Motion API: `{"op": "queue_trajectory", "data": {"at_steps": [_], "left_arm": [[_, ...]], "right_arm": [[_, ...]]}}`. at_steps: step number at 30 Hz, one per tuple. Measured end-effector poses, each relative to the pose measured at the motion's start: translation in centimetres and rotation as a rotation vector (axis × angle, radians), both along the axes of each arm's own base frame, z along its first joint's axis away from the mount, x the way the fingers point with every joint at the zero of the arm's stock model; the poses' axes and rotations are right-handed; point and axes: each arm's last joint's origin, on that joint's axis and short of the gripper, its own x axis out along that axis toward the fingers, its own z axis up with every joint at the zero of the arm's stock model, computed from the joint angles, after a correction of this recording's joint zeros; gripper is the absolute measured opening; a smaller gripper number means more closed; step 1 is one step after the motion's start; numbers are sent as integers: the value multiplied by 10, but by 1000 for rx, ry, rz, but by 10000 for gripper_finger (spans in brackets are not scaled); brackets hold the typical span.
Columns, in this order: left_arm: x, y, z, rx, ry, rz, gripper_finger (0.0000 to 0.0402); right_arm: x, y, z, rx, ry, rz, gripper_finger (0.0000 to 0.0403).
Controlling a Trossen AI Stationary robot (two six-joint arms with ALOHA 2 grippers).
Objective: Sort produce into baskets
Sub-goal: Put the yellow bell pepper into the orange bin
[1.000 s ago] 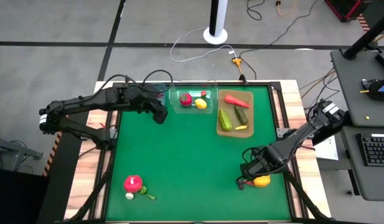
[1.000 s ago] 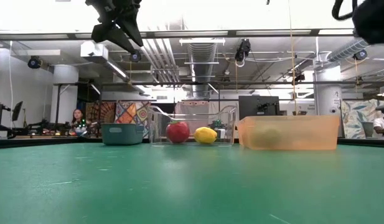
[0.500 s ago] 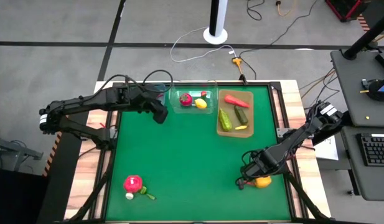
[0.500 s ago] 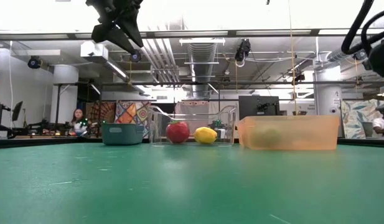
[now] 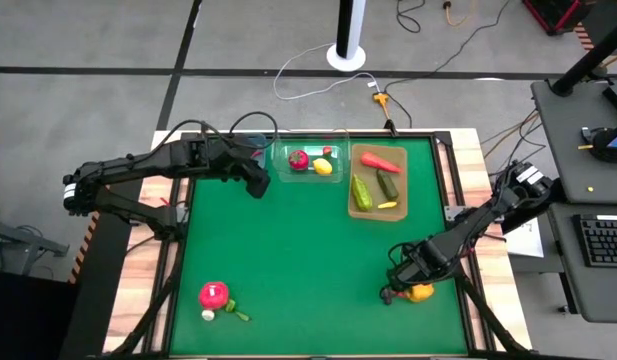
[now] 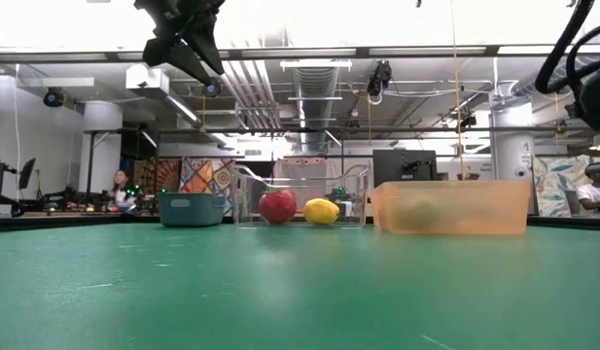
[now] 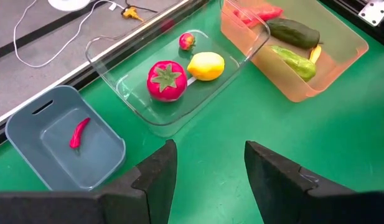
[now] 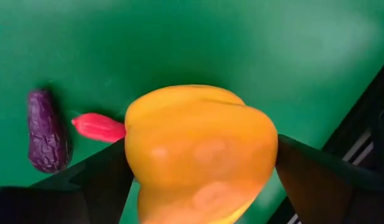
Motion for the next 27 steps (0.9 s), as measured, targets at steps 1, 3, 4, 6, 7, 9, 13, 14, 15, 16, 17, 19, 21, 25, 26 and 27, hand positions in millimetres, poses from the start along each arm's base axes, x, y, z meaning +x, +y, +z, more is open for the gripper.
{"op": "queue_trajectory", "data": {"at_steps": [1,3,4,6,7,9,13,14,15,16,17,19,21,25,26,27], "left_arm": [[0,0,0,-1,-1,-1,170],[1,-2,0,-6,-3,-8,170],[1,-3,0,-9,-5,-15,170],[2,-6,0,-14,-8,-33,169],[2,-8,0,-15,-8,-41,169],[3,-12,0,-15,-10,-58,168],[5,-22,2,-16,-20,-103,168],[6,-26,2,-16,-19,-116,168],[6,-29,2,-16,-19,-131,168],[7,-33,2,-17,-19,-146,168],[7,-36,2,-21,-21,-158,168],[8,-43,2,-33,-27,-174,168],[8,-49,2,-49,-33,-181,168],[8,-59,1,-81,-44,-186,168],[7,-61,1,-89,-47,-185,168],[7,-62,1,-99,-49,-181,168]], "right_arm": [[0,-1,3,-19,-7,0,336],[0,-3,15,-64,-38,-4,331],[2,-4,23,-86,-64,-13,330],[4,-10,41,-147,-121,-33,329],[5,-14,51,-183,-151,-46,329],[10,-24,69,-260,-246,-74,328],[21,-54,102,-393,-426,-131,327],[25,-64,108,-424,-454,-139,327],[29,-75,114,-455,-472,-137,327],[32,-87,118,-483,-481,-127,327],[35,-99,122,-504,-477,-113,327],[38,-124,126,-542,-461,-86,327],[38,-150,128,-579,-427,-67,327],[29,-202,122,-636,-343,-71,327],[26,-213,118,-645,-328,-73,327],[24,-224,113,-646,-326,-71,327]]}}
